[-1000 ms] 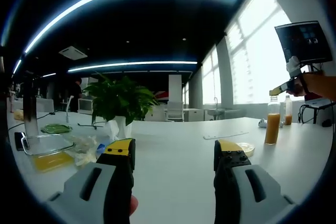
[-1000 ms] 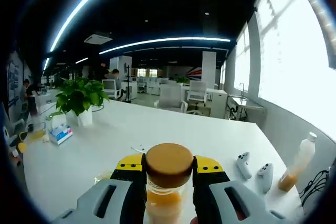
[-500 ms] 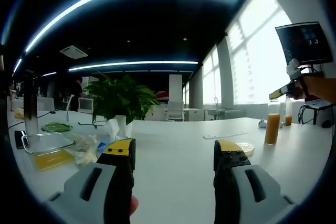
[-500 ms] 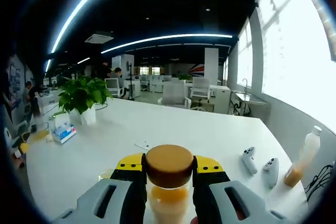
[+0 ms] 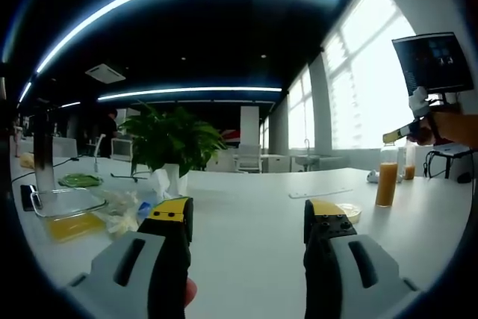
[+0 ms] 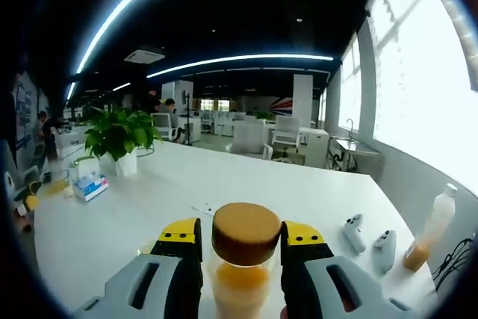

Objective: Open the Petri dish lid, place the lid on the table, pour the liquid culture medium into the Petri dish, pick up the Petri dish lid from the table, and close the Petri dish

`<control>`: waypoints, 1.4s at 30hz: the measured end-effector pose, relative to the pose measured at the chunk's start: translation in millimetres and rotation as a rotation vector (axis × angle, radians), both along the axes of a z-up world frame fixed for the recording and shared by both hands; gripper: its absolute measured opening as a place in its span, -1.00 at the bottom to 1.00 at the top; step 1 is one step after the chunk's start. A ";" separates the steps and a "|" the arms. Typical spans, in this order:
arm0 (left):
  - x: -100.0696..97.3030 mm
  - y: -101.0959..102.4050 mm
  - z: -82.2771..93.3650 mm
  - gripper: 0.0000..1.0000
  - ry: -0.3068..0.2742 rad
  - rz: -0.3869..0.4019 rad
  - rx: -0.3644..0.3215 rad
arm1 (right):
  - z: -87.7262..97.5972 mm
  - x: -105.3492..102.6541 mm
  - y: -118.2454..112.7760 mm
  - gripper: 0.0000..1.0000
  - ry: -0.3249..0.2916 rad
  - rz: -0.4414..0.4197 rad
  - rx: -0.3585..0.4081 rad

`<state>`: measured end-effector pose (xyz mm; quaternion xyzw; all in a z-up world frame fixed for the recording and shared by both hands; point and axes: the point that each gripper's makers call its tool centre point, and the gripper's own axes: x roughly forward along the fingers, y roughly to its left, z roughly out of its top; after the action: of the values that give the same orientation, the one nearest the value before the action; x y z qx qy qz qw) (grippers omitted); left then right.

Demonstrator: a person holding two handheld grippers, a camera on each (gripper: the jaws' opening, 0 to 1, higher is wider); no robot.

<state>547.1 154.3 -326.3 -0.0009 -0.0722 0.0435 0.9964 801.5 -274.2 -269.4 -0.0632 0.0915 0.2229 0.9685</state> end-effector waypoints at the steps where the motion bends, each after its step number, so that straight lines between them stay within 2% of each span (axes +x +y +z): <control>1: 0.0 -0.1 0.4 0.02 0.000 0.000 0.001 | 0.7 -0.3 -0.4 -0.35 0.002 -0.004 0.001; 3: -0.8 0.2 1.0 0.02 -0.003 0.001 -0.001 | 2.6 -0.4 -3.4 -0.42 -0.008 -0.016 -0.005; 7: -2.0 0.1 1.5 0.02 -0.004 0.003 -0.002 | 1.0 -1.4 -5.3 -0.41 -0.003 -0.014 -0.010; 19: -6.6 -2.9 5.2 0.02 -0.015 -0.001 -0.003 | 3.1 -3.4 -7.1 -0.43 -0.059 -0.021 -0.027; 23: -8.7 -1.6 4.8 0.02 -0.015 0.004 -0.005 | 2.4 -2.6 -8.7 -0.43 -0.047 -0.024 0.025; 25: -9.8 -1.4 5.2 0.02 -0.016 0.005 -0.007 | 2.2 -3.5 -8.7 -0.42 -0.058 -0.020 0.024; 27: -10.6 -1.8 5.6 0.02 -0.016 0.005 -0.006 | -0.8 -4.5 -8.9 -0.34 -0.043 -0.013 0.016; 30: -11.1 -2.3 6.4 0.02 -0.018 0.006 -0.006 | -3.9 -8.8 -8.4 -0.08 -0.040 0.002 0.018; 32: -10.9 -3.0 6.6 0.02 -0.018 0.004 -0.006 | 1.1 -11.4 -9.1 -0.09 -0.060 -0.001 0.043; 39: -9.9 -6.2 9.4 0.02 -0.024 -0.002 -0.005 | 8.9 -28.6 -7.3 -0.06 -0.093 0.023 0.035; 42: -9.2 -7.3 9.3 0.02 -0.022 -0.005 -0.003 | 14.4 -39.1 -11.8 -0.06 -0.119 0.026 0.062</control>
<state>537.9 146.9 -317.0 -0.0031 -0.0832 0.0414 0.9957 762.3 -286.0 -255.0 -0.0475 0.0261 0.2343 0.9706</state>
